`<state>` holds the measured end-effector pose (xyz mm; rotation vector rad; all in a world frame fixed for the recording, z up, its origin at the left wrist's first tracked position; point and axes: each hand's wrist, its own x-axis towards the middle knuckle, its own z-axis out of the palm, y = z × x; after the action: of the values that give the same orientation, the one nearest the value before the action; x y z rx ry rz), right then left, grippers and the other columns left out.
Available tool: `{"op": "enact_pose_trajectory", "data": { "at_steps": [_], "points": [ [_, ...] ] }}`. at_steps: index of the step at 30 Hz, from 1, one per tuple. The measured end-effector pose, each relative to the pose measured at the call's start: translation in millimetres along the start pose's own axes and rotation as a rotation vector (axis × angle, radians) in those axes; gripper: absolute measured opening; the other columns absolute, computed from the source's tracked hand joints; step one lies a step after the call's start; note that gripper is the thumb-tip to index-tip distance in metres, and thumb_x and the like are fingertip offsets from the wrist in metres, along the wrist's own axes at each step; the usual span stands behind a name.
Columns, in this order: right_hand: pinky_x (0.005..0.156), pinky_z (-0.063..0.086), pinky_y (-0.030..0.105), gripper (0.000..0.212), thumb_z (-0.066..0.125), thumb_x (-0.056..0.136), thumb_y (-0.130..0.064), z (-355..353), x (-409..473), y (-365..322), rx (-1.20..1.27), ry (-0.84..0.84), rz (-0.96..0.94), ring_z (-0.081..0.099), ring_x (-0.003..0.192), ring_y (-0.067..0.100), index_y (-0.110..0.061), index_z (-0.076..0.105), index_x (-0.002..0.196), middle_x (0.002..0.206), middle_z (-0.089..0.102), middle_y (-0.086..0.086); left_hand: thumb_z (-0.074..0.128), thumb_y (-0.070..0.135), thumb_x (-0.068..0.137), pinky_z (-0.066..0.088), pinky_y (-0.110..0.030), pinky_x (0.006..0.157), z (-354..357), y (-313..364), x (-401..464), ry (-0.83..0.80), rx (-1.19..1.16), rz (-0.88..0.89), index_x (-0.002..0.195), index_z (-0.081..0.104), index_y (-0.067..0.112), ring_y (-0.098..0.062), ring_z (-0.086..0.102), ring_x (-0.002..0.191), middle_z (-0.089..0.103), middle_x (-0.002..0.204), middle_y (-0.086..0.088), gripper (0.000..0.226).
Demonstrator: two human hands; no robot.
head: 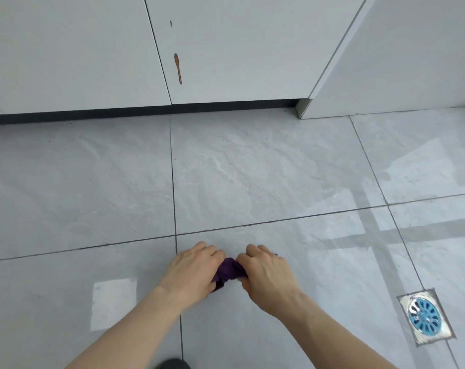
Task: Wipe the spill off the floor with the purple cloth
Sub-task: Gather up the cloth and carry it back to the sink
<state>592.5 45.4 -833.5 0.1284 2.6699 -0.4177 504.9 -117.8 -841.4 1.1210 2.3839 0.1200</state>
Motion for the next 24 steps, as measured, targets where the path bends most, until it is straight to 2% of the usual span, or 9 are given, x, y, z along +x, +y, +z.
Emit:
{"op": "enact_pose_trajectory", "data": {
  "at_steps": [4, 9, 18, 24],
  "points": [
    [0.065, 0.037, 0.035, 0.015, 0.056, 0.102, -0.030, -57.9, -28.8, -21.4, 0.032, 0.026, 0.020, 0.053, 0.102, 0.023, -0.020, 0.058, 0.113, 0.108, 0.054, 0.000, 0.058, 0.034, 0.091, 0.034, -0.029, 0.072, -67.6, 11.8, -30.8, 0.020, 0.005, 0.000, 0.112, 0.051, 0.026, -0.018, 0.050, 0.108, 0.057, 0.105, 0.007, 0.023],
    [0.064, 0.035, 0.035, 0.016, 0.060, 0.100, -0.030, -160.9, -79.9, -56.0, 0.072, 0.066, 0.020, 0.055, 0.099, 0.025, -0.020, 0.059, 0.113, 0.106, 0.054, 0.000, 0.058, 0.035, 0.092, 0.035, -0.027, 0.072, -172.4, 44.1, -85.9, 0.060, -0.005, -0.031, 0.110, 0.052, 0.026, -0.018, 0.052, 0.103, 0.059, 0.101, 0.008, 0.021],
    [0.066, 0.037, 0.033, 0.018, 0.060, 0.100, -0.032, -391.9, -187.0, -112.1, 0.096, 0.138, 0.042, 0.056, 0.103, 0.022, -0.025, 0.060, 0.117, 0.107, 0.056, -0.005, 0.061, 0.033, 0.090, 0.041, -0.029, 0.077, -404.9, 125.1, -181.0, 0.113, 0.000, -0.077, 0.119, 0.055, 0.028, -0.018, 0.055, 0.101, 0.064, 0.104, 0.009, 0.030],
    [0.068, 0.037, 0.032, 0.018, 0.059, 0.100, -0.033, -542.2, -267.8, -142.7, 0.094, 0.227, 0.030, 0.057, 0.101, 0.023, -0.025, 0.058, 0.115, 0.106, 0.059, -0.005, 0.062, 0.035, 0.086, 0.038, -0.027, 0.074, -556.0, 187.0, -240.4, 0.207, -0.003, -0.063, 0.117, 0.052, 0.033, -0.015, 0.054, 0.096, 0.064, 0.101, 0.013, 0.033]
  ]
}}
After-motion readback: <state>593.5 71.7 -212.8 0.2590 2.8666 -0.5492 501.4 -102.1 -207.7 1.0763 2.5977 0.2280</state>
